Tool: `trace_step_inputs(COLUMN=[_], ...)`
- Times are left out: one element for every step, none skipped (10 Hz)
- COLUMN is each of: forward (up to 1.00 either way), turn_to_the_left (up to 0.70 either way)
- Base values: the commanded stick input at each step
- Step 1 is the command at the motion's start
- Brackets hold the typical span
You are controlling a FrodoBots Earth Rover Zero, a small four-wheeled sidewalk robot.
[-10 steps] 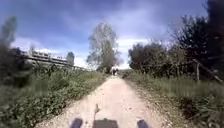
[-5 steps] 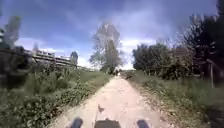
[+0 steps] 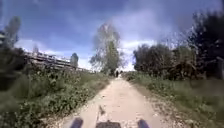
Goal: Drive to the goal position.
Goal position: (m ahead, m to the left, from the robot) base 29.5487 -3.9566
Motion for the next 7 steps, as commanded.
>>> trace_step_inputs(forward=[0.7,0.7,0.7,0.7,0.7,0.7,0.7], turn_to_the_left=[0.0,0.0,0.0,0.0,0.0,0.0,0.0])
